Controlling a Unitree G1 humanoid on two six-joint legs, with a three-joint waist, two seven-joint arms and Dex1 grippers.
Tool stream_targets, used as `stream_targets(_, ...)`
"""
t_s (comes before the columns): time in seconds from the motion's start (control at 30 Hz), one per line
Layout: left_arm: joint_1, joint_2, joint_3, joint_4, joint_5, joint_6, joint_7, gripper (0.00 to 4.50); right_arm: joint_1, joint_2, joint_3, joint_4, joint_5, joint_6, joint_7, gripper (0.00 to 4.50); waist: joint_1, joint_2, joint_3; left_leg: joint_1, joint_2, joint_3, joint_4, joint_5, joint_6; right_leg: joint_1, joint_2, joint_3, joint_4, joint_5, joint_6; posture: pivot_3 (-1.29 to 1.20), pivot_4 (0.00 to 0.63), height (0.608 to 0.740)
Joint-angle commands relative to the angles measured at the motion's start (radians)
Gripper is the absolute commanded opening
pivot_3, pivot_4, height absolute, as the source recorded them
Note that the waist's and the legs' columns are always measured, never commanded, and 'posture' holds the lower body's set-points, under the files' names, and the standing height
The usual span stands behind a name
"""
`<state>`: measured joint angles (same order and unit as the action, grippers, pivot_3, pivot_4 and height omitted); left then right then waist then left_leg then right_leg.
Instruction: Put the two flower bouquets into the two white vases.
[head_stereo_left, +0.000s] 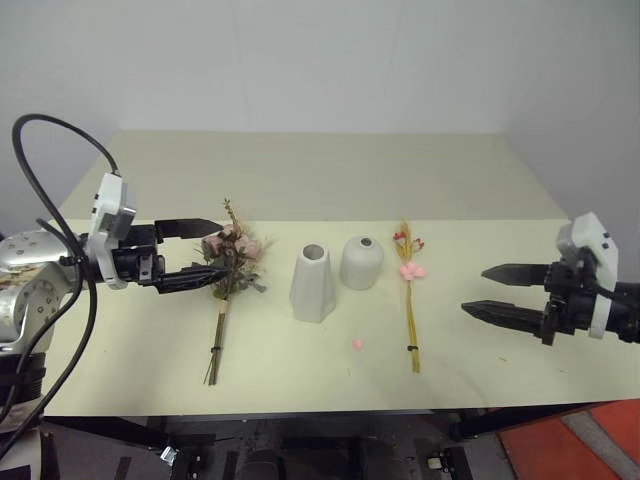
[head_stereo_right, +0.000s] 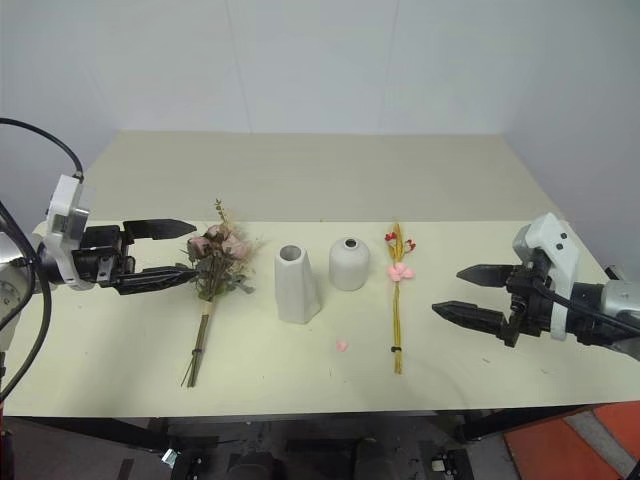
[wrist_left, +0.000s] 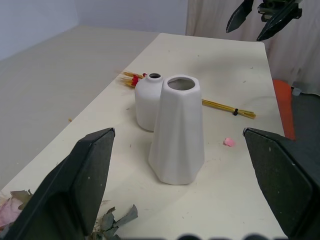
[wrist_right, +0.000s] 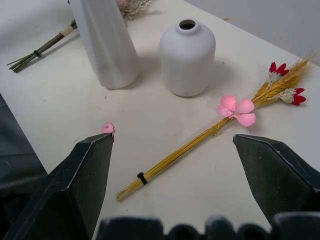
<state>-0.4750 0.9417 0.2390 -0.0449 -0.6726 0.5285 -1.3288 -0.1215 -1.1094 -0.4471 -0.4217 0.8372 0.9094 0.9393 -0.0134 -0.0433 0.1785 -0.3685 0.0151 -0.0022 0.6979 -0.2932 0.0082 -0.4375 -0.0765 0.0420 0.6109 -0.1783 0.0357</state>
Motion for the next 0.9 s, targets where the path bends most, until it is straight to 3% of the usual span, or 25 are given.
stream_targets(0.03, -0.006, 0.018, 0.036, -0.027, -0.02, -0.01, -0.007, 4.48, -0.02, -0.016, -0.02, -0.003, 0.005, 0.006, -0.001, 4.5, 0.0, 0.0, 0.0, 0.0, 0.0, 0.0, 0.0, 0.0, 0.0, 0.0, 0.0, 0.0, 0.0, 0.0, 0.0, 0.0, 0.15, 0.74)
stream_targets(0.33, -0.005, 0.018, 0.039, -0.027, -0.019, -0.011, -0.004, 4.48, -0.057, -0.017, -0.004, 0.017, 0.004, 0.024, -0.015, 4.5, 0.0, 0.0, 0.0, 0.0, 0.0, 0.0, 0.0, 0.0, 0.0, 0.0, 0.0, 0.0, 0.0, 0.0, 0.0, 0.0, 0.15, 0.74)
stream_targets(0.4, -0.006, 0.018, 0.038, -0.026, -0.018, -0.012, -0.004, 4.48, -0.079, -0.021, 0.031, 0.01, 0.01, 0.06, -0.042, 4.5, -0.002, 0.0, 0.0, 0.0, 0.0, 0.0, 0.0, 0.0, 0.0, 0.0, 0.0, 0.0, 0.0, 0.0, 0.0, 0.0, 0.15, 0.74)
stream_targets(0.53, -0.021, 0.008, 0.023, -0.017, -0.011, -0.017, 0.0, 4.48, -0.264, 0.02, 0.203, 0.025, 0.005, 0.264, -0.214, 4.5, -0.009, 0.0, 0.0, 0.001, 0.0, 0.0, 0.0, 0.0, 0.0, 0.0, 0.0, 0.0, 0.001, 0.0, 0.0, 0.0, 0.15, 0.74)
stream_targets(0.73, -0.018, -0.003, 0.021, -0.025, -0.012, -0.017, 0.008, 4.48, -0.598, 0.282, 0.395, 0.237, -0.096, 0.56, -0.473, 4.5, -0.013, 0.0, 0.0, -0.001, 0.0, 0.0, 0.0, 0.0, 0.0, -0.002, 0.0, 0.0, 0.0, 0.001, -0.001, 0.0, 0.15, 0.74)
stream_targets(0.9, 0.016, -0.013, 0.04, -0.057, -0.017, -0.013, 0.037, 4.48, -0.702, 0.447, 0.545, 0.441, -0.26, 0.556, -0.591, 4.5, -0.01, 0.0, 0.0, -0.002, 0.0, 0.0, -0.001, 0.0, 0.0, -0.003, 0.0, 0.0, 0.0, 0.001, -0.001, 0.0, 0.15, 0.74)
